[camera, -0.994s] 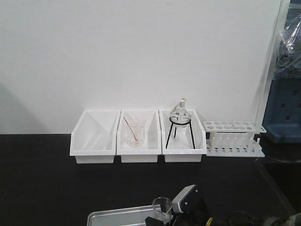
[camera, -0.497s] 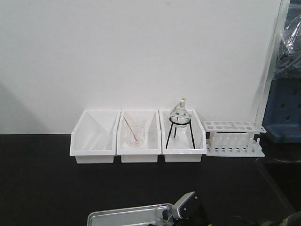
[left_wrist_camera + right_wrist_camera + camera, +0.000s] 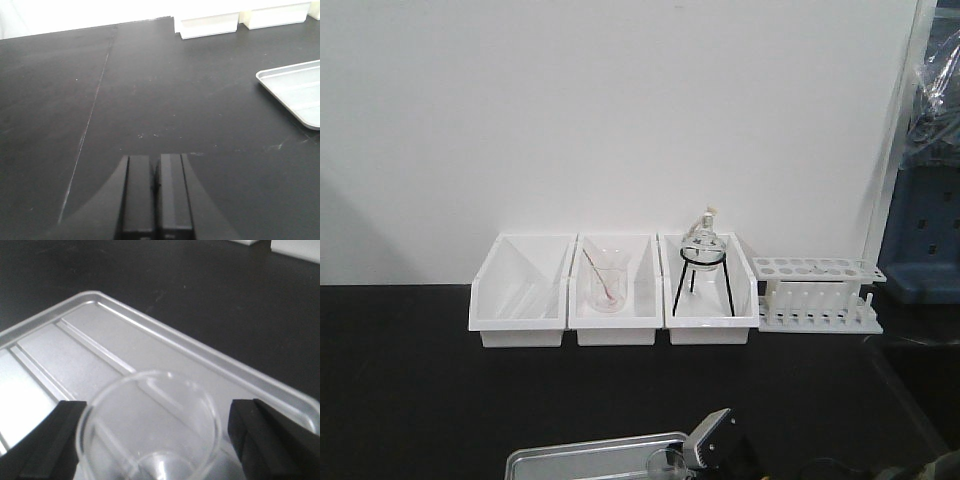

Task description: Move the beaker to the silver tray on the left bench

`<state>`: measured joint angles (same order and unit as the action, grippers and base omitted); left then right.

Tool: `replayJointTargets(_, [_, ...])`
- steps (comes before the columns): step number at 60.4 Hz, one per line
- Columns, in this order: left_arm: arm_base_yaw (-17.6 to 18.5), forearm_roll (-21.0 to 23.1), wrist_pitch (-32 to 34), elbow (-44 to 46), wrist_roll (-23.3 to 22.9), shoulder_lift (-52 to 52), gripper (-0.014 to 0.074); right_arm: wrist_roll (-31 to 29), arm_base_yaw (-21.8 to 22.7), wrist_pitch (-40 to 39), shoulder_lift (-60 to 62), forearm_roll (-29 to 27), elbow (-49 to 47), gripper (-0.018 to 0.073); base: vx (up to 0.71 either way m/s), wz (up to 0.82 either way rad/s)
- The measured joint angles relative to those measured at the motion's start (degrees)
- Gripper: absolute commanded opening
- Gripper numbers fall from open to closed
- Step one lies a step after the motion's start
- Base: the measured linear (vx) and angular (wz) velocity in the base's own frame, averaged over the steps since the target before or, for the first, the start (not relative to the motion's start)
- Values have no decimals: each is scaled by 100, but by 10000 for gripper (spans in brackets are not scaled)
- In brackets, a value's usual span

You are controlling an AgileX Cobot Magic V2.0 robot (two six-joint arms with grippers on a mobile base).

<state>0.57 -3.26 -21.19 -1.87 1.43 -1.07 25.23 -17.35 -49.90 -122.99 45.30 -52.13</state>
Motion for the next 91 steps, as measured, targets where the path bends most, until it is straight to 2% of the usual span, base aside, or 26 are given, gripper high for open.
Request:
replayJointTargets(14, [0, 0, 0, 0, 0, 0, 1, 22, 0, 6, 644, 0, 0, 603, 0, 0])
replayJointTargets(23, [0, 0, 0, 0, 0, 0, 1, 398, 0, 384, 1336, 32, 0, 493, 0, 0])
replayJointTargets(28, [0, 0, 0, 0, 0, 0, 1, 846, 0, 939, 1885, 45, 0, 345, 0, 0])
replayJointTargets(34, [0, 0, 0, 0, 0, 0, 1, 1495, 0, 1856, 2756, 155, 13, 85, 0, 0])
replayJointTargets(37, [0, 0, 0, 0, 0, 0, 1, 1915, 0, 2353, 3207, 297, 13, -18, 0, 0])
replayJointTargets(46, [0, 0, 0, 0, 0, 0, 1, 2960, 0, 3664, 4549, 975, 17, -15, 0, 0])
replayJointTargets(51, [0, 0, 0, 0, 0, 0, 1, 3197, 0, 4155, 5113, 1251, 20, -14, 0, 0])
replayJointTargets(60, [0, 0, 0, 0, 0, 0, 1, 3300, 0, 4389, 5817, 1392, 33, -14, 0, 0])
replayJointTargets(84, [0, 0, 0, 0, 0, 0, 1, 3335, 0, 4416, 6334, 1370, 43, -14, 0, 0])
replayJointTargets(87, [0, 0, 0, 0, 0, 0, 1, 3355, 0, 4416, 6334, 1161, 43, -14, 0, 0])
replayJointTargets(91, [0, 0, 0, 0, 0, 0, 1, 3317, 0, 4416, 6334, 543, 43, -14, 0, 0])
